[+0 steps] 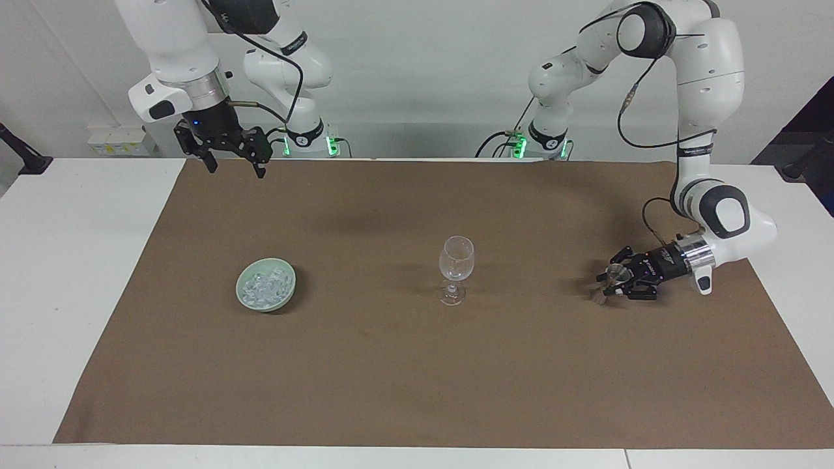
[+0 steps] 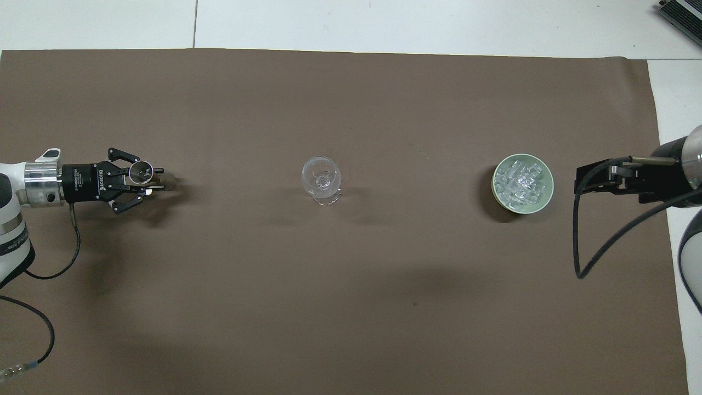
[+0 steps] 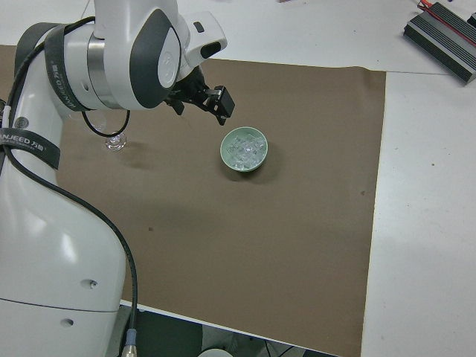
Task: Pour wine and add ice with both arms
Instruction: 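Close the left gripper on the metal cylinder, then lift the metal cylinder and carry it toward the wine glass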
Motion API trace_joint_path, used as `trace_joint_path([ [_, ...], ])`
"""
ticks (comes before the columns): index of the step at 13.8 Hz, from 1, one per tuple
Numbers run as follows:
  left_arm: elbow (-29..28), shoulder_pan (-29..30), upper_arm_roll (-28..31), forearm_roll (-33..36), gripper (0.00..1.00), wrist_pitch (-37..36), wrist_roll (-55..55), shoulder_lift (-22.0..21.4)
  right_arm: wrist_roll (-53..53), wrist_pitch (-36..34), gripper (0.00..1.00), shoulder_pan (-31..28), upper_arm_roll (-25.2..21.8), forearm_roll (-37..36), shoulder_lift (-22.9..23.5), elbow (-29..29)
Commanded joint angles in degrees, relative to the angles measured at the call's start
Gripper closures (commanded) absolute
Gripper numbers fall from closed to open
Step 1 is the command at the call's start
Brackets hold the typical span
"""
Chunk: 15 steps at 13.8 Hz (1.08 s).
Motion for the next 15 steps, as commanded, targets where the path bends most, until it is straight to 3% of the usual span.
trace_joint_path([
  [1, -1.71, -0.61, 0.52, -1.40, 0.83, 1.07, 0.92, -1.34, -1.24, 0.21, 0.00, -0.88, 0.31, 0.61, -0.22, -0.33],
  [3, -1.71, -0.61, 0.60, -1.40, 1.00, 0.89, 0.74, -1.34, -1.24, 0.21, 0.00, -0.79, 0.31, 0.61, -0.22, -0.33],
  [11, 0.48, 0.18, 0.43, -1.40, 1.00, -3.41, -2.33, -1.60, -1.24, 0.21, 0.00, -0.79, 0.31, 0.61, -0.22, -0.33],
  [15, 0.84, -2.54, 0.43, -1.40, 1.00, -2.45, -8.55, -5.81, -1.24, 0.21, 0.00, -0.79, 0.31, 0.61, -0.22, -0.33],
])
